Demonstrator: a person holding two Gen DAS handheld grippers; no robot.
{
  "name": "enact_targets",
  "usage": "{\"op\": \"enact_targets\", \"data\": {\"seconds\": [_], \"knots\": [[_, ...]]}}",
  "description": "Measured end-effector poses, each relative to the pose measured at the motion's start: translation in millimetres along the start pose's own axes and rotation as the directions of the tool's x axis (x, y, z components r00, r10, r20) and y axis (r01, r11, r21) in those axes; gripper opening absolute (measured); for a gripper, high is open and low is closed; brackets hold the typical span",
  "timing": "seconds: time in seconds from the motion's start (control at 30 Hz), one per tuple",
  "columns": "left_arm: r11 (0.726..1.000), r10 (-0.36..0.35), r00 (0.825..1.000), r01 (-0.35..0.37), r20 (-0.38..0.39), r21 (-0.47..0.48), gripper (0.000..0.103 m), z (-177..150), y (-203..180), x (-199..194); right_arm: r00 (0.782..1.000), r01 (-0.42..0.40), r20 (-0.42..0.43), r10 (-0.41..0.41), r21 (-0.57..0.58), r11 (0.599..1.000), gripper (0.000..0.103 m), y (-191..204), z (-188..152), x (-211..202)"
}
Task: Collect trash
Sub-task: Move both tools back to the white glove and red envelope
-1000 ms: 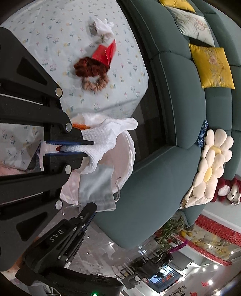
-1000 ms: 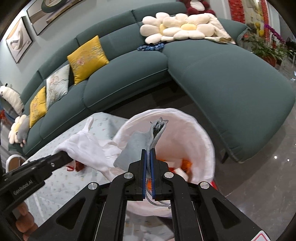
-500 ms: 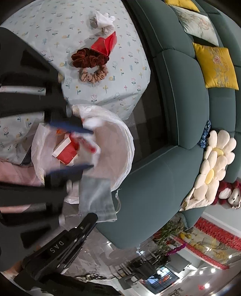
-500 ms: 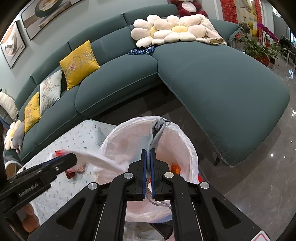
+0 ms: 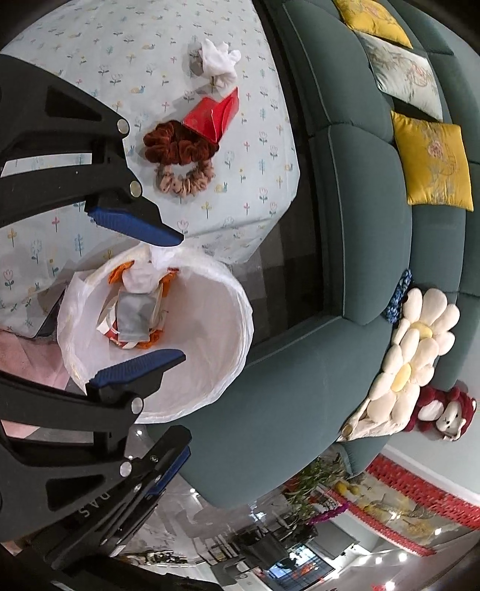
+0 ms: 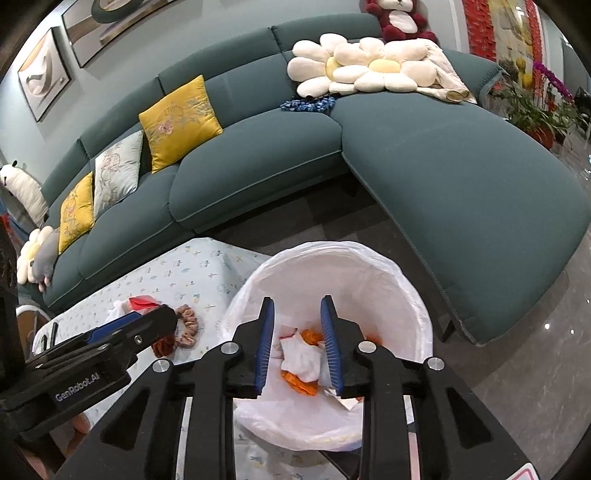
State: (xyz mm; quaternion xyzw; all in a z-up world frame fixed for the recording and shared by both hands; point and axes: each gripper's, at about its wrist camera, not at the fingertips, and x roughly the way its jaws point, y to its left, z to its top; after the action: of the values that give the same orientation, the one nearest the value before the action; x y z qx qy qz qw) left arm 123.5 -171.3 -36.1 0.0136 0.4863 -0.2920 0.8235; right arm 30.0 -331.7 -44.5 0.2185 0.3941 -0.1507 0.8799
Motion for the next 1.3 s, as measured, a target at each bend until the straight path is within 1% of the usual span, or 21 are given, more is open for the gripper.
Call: {"op": "enact_targets", "data": {"seconds": [0.53,0.63,0.7,0.77,0.93,1.0,1.07,1.1,1.17,1.23,1.3], "knots": [[0.993,0.071,0.997,-0.071,0.001,-0.098,0.055,-8,52,-16,0.997,-0.055,-0.05,0.051,-0.094,0.994,0.027,59,-14,10],[0.988,0.09,0.996,-0.089,0.004,-0.123,0.059,-10,65,-20,0.996,-0.07,-0.064,0.062,-0.125,0.99,0.031,74,-17,14],[0.985,0.099,0.995,-0.097,0.006,-0.142,0.059,-12,73,-22,0.995,-0.08,-0.073,0.07,-0.142,0.987,0.032,83,-20,16],[0.98,0.113,0.994,-0.111,0.001,-0.164,0.063,-14,85,-24,0.993,-0.091,-0.087,0.078,-0.165,0.982,0.032,95,-23,20],[0.961,0.155,0.988,-0.153,-0.009,-0.231,0.065,-19,121,-27,0.989,-0.11,-0.115,0.088,-0.199,0.974,0.032,116,-28,31],[0.952,0.171,0.985,-0.168,-0.012,-0.254,0.068,-21,134,-29,0.987,-0.119,-0.13,0.092,-0.215,0.969,0.034,127,-30,38],[0.942,0.193,0.981,-0.189,-0.013,-0.278,0.074,-22,148,-30,0.986,-0.124,-0.141,0.093,-0.228,0.966,0.037,137,-32,44],[0.933,0.214,0.977,-0.209,-0.014,-0.293,0.075,-23,158,-31,0.985,-0.127,-0.148,0.093,-0.234,0.964,0.038,142,-33,48],[0.922,0.235,0.972,-0.228,-0.017,-0.314,0.078,-24,173,-31,0.981,-0.139,-0.166,0.1,-0.246,0.959,0.038,152,-34,57],[0.911,0.247,0.969,-0.241,-0.025,-0.334,0.08,-24,189,-30,0.978,-0.147,-0.184,0.099,-0.269,0.952,0.038,164,-36,68],[0.894,0.255,0.966,-0.25,-0.036,-0.371,0.082,-24,208,-27,0.975,-0.157,-0.2,0.102,-0.285,0.946,0.039,175,-36,80]]}}
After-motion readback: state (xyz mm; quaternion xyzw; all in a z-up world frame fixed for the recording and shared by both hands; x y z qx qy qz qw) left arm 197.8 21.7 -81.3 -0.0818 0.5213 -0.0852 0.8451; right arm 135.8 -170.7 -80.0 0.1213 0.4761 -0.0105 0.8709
